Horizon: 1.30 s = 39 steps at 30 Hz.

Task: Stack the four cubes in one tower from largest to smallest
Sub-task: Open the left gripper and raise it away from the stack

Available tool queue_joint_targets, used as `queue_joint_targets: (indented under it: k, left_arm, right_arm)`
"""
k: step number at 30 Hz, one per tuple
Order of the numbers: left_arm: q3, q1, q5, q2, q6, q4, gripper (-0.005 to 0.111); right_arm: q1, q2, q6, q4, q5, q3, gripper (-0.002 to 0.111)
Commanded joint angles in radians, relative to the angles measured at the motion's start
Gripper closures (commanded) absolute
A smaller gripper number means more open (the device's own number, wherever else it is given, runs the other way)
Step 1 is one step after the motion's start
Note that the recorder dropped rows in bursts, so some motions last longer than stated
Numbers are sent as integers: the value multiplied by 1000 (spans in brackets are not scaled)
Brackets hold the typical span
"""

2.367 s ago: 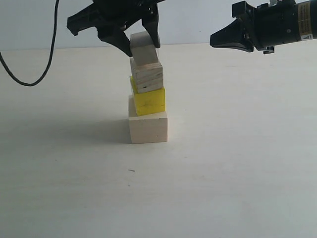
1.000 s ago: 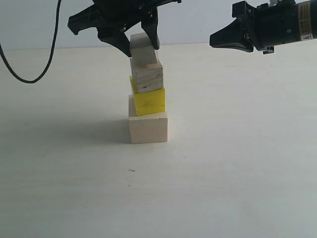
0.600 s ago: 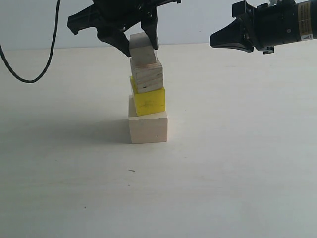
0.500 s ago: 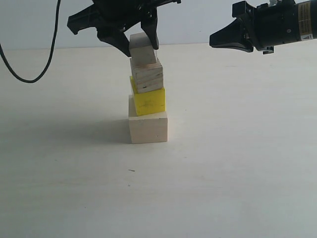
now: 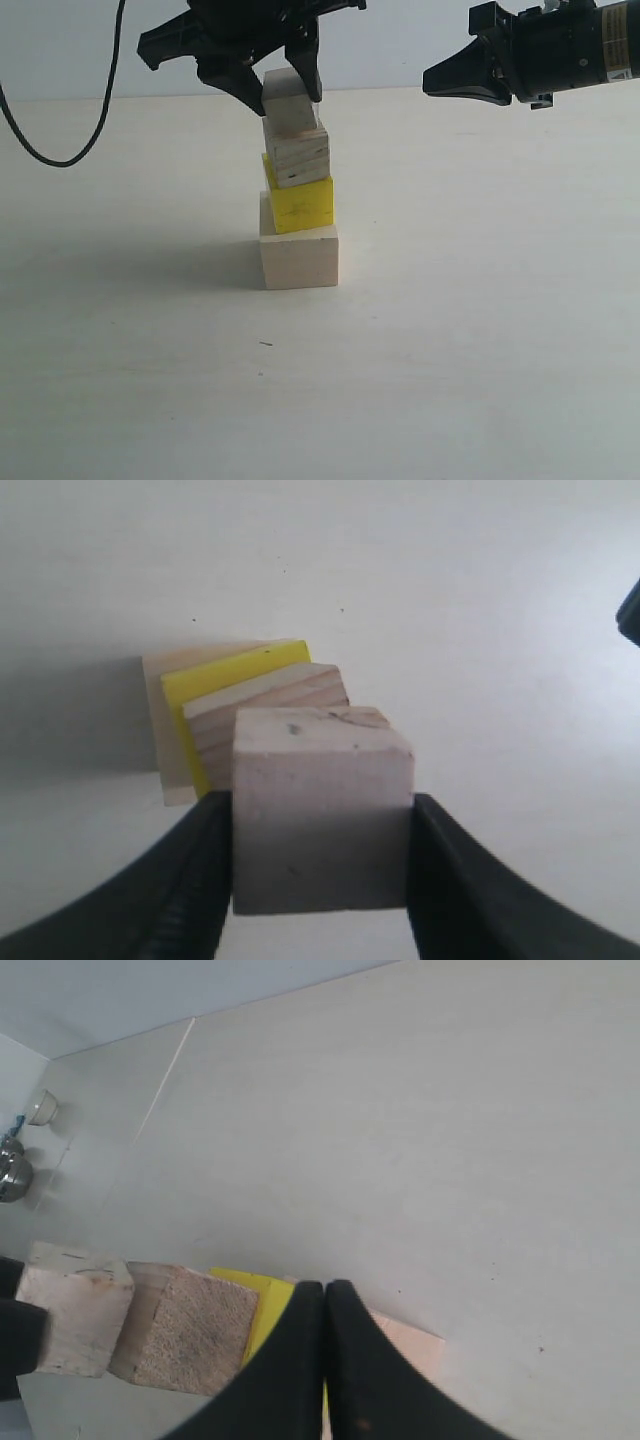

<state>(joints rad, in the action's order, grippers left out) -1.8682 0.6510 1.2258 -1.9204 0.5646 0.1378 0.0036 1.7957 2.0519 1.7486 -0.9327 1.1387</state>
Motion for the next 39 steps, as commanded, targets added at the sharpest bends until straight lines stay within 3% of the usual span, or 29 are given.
queue_joint_targets:
  k: [1, 5, 9, 29, 32, 37, 39]
  left_arm:
    - [9, -3, -5, -14, -6, 14, 59]
    - [9, -3, -5, -14, -10, 13, 58]
    - [9, -3, -5, -14, -10, 13, 45]
    - [7, -3, -5, 111, -63, 4, 46]
    - [7, -3, -5, 149, -96, 4, 61]
    - [7, -3, -5, 194, -205, 4, 102]
    - [7, -3, -5, 206, -250, -5, 107]
  right_arm:
    - [-4, 0, -11, -4, -7, 2, 108]
    - [-4, 0, -11, -4, -7, 2, 108]
    - [-4, 0, -11, -4, -7, 2, 108]
    - [-4, 0, -13, -4, -8, 2, 108]
    - [-4, 0, -13, -4, -21, 2, 108]
    - [-4, 0, -11, -4, -110, 2, 108]
    - [-4, 0, -11, -4, -140, 2, 108]
